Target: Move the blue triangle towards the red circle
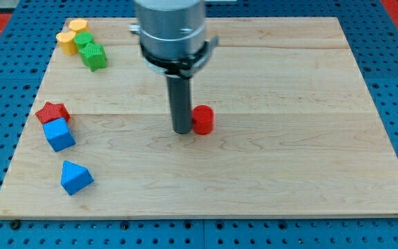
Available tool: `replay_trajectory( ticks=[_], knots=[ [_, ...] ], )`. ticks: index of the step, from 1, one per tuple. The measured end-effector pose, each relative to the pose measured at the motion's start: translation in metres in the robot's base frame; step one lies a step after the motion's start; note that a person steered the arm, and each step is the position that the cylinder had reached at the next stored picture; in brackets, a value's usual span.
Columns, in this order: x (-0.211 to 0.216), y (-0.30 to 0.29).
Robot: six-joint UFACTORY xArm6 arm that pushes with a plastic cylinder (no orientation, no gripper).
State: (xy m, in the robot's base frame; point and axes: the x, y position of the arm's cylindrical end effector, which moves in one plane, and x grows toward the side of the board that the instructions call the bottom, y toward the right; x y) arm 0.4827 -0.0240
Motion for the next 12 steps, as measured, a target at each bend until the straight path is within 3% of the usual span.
replay_trajectory(
  ticks=[1,2,3,4,5,6,8,9,10,11,12],
  knots=[
    [0.031,0.014],
    [-0.014,0.038],
    [-0.020,0.038],
    [0.049,-0.012],
    [0.102,-0.024],
    [0.118,-0.113],
    [0.044,-0.160],
    [0.058,-0.127],
    [0.100,-0.146],
    [0.061,-0.215],
    [0.036,-0.205]
  ],
)
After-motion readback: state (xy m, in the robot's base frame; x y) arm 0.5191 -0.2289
